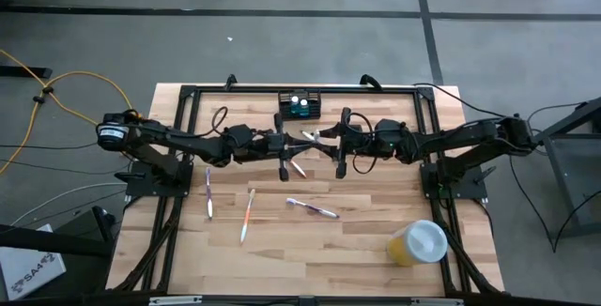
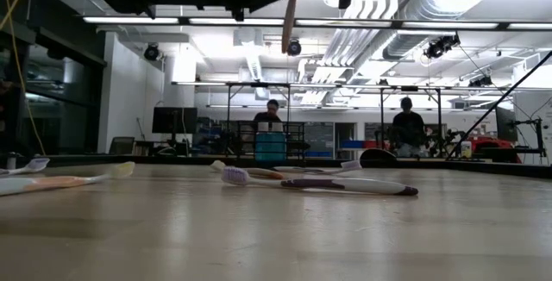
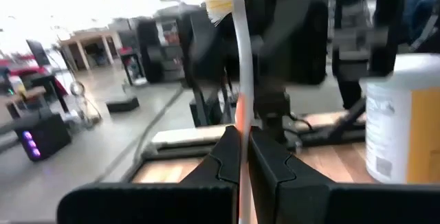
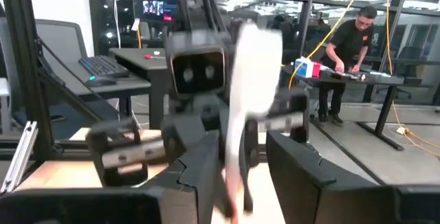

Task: Pick & Place toothbrushing station
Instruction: Put the left orange toothbrush into the wire organizer

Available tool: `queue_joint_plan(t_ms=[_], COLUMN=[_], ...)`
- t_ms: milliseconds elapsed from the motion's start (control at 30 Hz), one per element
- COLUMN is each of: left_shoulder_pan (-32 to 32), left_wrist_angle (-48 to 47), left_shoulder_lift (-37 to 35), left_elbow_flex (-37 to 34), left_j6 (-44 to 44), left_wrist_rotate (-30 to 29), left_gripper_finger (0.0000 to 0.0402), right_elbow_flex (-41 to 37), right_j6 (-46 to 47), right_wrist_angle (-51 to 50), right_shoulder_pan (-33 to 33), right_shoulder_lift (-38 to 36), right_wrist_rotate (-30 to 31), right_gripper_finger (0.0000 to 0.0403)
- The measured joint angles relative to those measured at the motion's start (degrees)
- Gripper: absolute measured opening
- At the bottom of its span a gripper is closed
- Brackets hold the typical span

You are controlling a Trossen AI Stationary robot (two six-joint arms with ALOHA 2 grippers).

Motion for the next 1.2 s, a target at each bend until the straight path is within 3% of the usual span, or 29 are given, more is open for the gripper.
queue_joint_plan(t_ms=[700, 1100, 1200], left_shoulder_pan=[0.00, 0.00, 0.00], left_wrist_angle=[-1.27, -1.25, -1.24], left_shoulder_lift=[-0.49, -0.49, -0.49], left_elbow_flex=[0.00, -0.04, -0.04], left_j6=[0.25, 0.30, 0.32], left_wrist_rotate=[-0.12, -0.13, -0.13], left_gripper_finger=[0.0001, 0.0001, 0.0001], right_elbow_flex=[0.00, 0.00, 0.00], right_j6=[0.79, 0.79, 0.81], right_wrist_angle=[0.57, 0.49, 0.49], right_shoulder_pan=[0.00, 0.00, 0.00], right_shoulder_lift=[-0.42, -0.50, -0.50], right_wrist_rotate=[-0.16, -2.05, -2.00], right_gripper_finger=[0.0115, 0.0021, 0.0013])
